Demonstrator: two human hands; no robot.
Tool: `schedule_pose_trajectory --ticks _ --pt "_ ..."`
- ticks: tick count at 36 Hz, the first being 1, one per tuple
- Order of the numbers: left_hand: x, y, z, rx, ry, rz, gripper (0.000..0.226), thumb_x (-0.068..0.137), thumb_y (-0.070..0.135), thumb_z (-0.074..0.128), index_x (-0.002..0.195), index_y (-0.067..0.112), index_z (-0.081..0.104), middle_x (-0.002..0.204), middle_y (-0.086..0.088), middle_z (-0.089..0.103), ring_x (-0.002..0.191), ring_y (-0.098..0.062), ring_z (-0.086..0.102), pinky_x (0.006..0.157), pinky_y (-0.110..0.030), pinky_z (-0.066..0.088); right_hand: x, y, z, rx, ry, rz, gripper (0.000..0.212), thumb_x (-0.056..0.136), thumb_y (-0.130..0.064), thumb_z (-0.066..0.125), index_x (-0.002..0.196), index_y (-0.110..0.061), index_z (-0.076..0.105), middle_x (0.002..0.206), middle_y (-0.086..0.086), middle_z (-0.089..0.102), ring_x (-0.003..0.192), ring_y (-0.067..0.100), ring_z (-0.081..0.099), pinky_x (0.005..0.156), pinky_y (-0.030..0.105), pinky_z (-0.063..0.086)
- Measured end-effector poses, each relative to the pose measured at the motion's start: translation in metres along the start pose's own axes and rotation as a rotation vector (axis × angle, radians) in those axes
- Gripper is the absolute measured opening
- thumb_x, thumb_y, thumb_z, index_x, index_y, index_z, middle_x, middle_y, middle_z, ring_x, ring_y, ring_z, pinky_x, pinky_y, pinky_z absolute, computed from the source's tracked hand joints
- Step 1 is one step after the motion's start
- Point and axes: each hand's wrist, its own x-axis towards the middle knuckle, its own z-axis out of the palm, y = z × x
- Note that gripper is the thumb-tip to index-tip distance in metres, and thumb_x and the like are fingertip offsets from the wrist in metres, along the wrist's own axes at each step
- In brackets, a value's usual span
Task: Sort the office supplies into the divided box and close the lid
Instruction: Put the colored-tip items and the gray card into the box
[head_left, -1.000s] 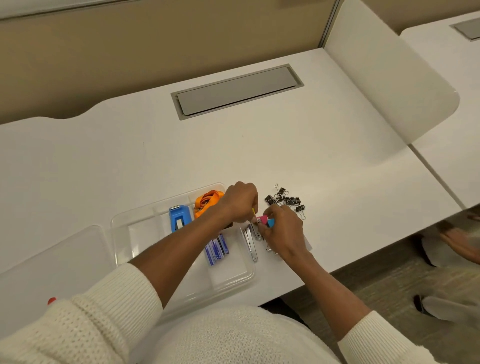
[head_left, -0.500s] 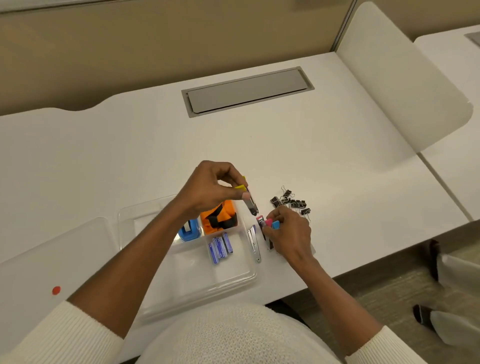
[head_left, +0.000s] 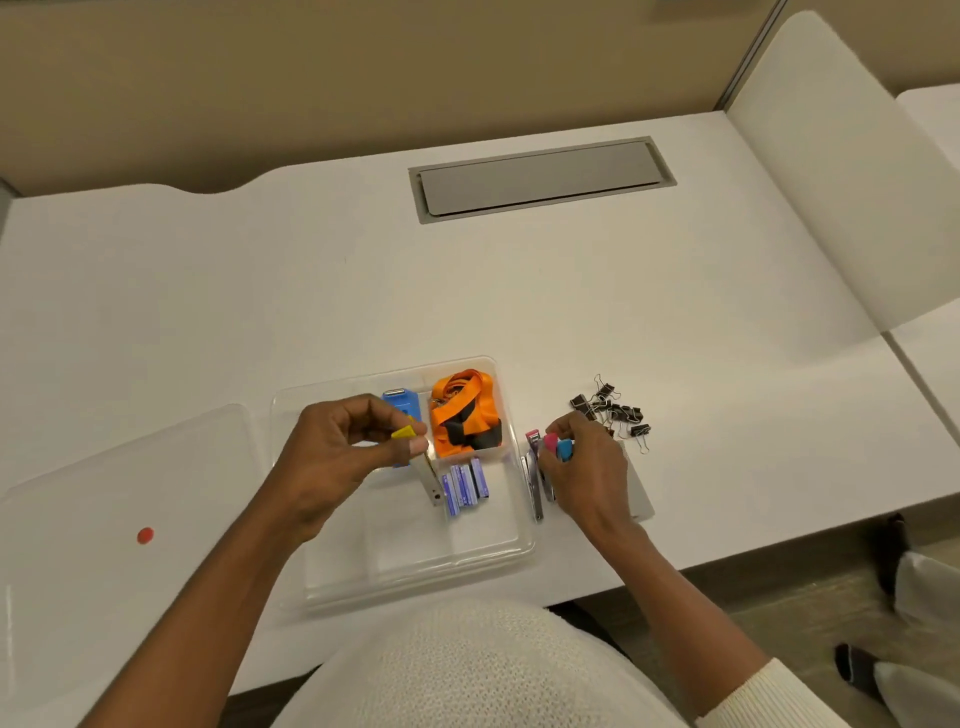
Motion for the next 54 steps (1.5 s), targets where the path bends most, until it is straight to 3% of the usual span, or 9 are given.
schedule_pose_trajectory --ticks 5,9,20,24,35,41,46,51,54 --pt "-0.016 -0.019 -0.003 0.218 0.04 -0.162 0.024 0.067 0.029 0.095 0.08 0.021 0.076 0.088 0.002 0.081 0.083 -0.014 0.075 0.08 -0.033 0.059 0.0 -0.001 0.003 -0.037 -0.047 -0.021 0.023 0.089 -0.009 0.074 0.098 -0.02 0.055 0.083 -0.009 0.058 0.074 0.011 0.056 0.072 0.03 0.053" --pt "-0.02 -0.036 0.013 0.376 0.124 -0.236 0.026 0.067 0.028 0.096 0.078 0.022 0.074 0.077 0.002 0.076 0.071 -0.012 0.073 0.066 -0.026 0.055 0.004 -0.003 0.003 -0.043 -0.059 -0.011 0.022 0.086 -0.009 0.078 0.101 -0.016 0.063 0.085 -0.008 0.061 0.08 0.014 0.06 0.077 0.033 0.057" --pt "-0.002 -0.074 0.046 0.802 0.086 -0.185 0.024 0.081 0.033 0.086 0.096 0.025 0.069 0.094 0.002 0.071 0.081 -0.012 0.063 0.074 -0.023 0.05 0.009 -0.009 -0.019 0.018 0.061 -0.005 0.019 0.08 -0.011 0.081 0.096 -0.016 0.072 0.087 -0.006 0.07 0.079 0.014 0.062 0.064 0.005 0.033" --pt "-0.001 -0.084 0.052 0.829 0.135 -0.159 0.025 0.084 0.029 0.084 0.105 0.02 0.074 0.101 0.0 0.075 0.083 -0.01 0.062 0.078 -0.021 0.048 0.006 -0.017 -0.03 0.074 0.093 -0.043 0.02 0.081 -0.011 0.082 0.098 -0.014 0.073 0.088 -0.003 0.073 0.08 0.014 0.066 0.07 0.012 0.048" --pt "-0.009 -0.094 0.043 0.93 0.078 -0.093 0.024 0.091 0.023 0.076 0.114 0.016 0.074 0.102 0.0 0.076 0.078 -0.005 0.063 0.075 -0.014 0.04 -0.012 -0.054 -0.047 0.155 0.027 -0.031 0.021 0.081 -0.016 0.085 0.099 -0.018 0.074 0.088 -0.008 0.071 0.08 0.004 0.065 0.065 -0.001 0.04" --pt "-0.016 -0.089 0.036 1.119 0.042 -0.035 0.027 0.095 0.022 0.072 0.121 0.017 0.072 0.114 -0.002 0.073 0.101 -0.016 0.071 0.089 -0.021 0.053 -0.026 -0.074 -0.038 0.217 -0.079 -0.043 0.022 0.078 -0.017 0.088 0.095 -0.02 0.074 0.089 -0.007 0.075 0.082 0.006 0.07 0.067 0.009 0.053" --pt "-0.03 -0.081 0.038 1.329 0.106 0.108 0.038 0.09 0.02 0.076 0.126 0.01 0.069 0.127 -0.009 0.067 0.118 -0.023 0.057 0.091 -0.032 0.053 -0.039 -0.092 -0.013 0.214 -0.229 -0.049 0.025 0.077 -0.024 0.09 0.096 -0.023 0.073 0.088 -0.011 0.075 0.078 0.003 0.072 0.071 0.018 0.06" --pt "-0.042 -0.071 0.029 1.2 0.226 0.106 0.034 0.07 0.007 0.091 0.101 0.005 0.076 0.101 -0.013 0.07 0.094 -0.029 0.064 0.061 -0.036 0.058 -0.049 -0.103 0.02 0.157 -0.316 -0.077 0.023 0.077 -0.021 0.088 0.094 -0.02 0.073 0.089 -0.01 0.073 0.081 0.005 0.068 0.07 0.011 0.051" --pt "-0.049 -0.073 0.027 0.981 0.356 0.033 0.03 0.077 0.01 0.088 0.103 0.006 0.073 0.101 -0.012 0.066 0.088 -0.028 0.067 0.058 -0.035 0.055 -0.052 -0.106 0.036 0.137 -0.342 -0.093 0.022 0.076 -0.017 0.087 0.091 -0.02 0.072 0.084 -0.011 0.068 0.076 0.005 0.063 0.064 0.003 0.041"
